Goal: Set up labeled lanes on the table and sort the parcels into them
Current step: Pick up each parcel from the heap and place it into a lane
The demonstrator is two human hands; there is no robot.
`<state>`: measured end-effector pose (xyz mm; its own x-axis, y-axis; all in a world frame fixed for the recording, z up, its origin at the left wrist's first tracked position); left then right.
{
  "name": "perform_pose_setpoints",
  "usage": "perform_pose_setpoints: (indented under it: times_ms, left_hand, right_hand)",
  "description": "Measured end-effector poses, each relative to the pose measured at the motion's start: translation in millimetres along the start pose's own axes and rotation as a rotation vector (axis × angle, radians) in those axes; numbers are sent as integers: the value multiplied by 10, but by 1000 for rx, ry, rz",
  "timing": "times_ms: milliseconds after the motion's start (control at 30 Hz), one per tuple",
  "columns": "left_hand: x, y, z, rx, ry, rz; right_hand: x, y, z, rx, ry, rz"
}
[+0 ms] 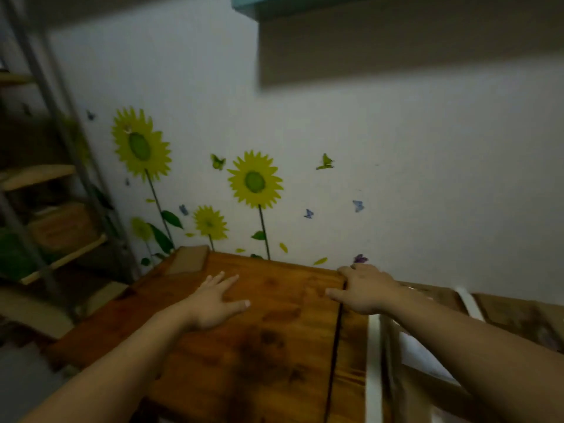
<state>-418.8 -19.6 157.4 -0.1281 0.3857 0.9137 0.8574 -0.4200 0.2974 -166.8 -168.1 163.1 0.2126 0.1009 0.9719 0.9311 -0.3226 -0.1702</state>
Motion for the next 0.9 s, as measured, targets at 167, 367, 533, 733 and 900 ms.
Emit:
perform_pose_setpoints:
  times_ms: [167, 367, 533, 733, 900]
  left_hand:
    - [324, -935, 409, 117, 10, -81]
    - [696, -1833, 1228, 268, -3, -152]
    - [937, -2385, 1953, 321, -19, -236]
    - [945, -2914, 2921, 295, -89, -272]
    - [891, -3240, 3808, 242, -168, -267]
  right_hand:
    - [-65, -651, 963, 77, -15, 17]
    - [-280, -1246, 2247, 116, -43, 131]
    - [-432, -1662, 3158, 132, -90, 232]
    - [-721, -2084, 3930, 114, -67, 298]
    - [-1239, -2503, 4707, -28, -133, 478]
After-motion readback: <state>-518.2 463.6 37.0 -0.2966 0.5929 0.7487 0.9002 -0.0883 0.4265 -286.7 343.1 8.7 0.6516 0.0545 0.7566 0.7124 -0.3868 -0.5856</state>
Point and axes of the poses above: each hand's wrist, its own z-axis towards the middle knuckle, its own x-axis out of the back of the hand, y = z × x, the point moved 2 cm from there along z, towards the middle knuckle, and after that the axes turned 7 degrees about x, right-handed, at the moved point
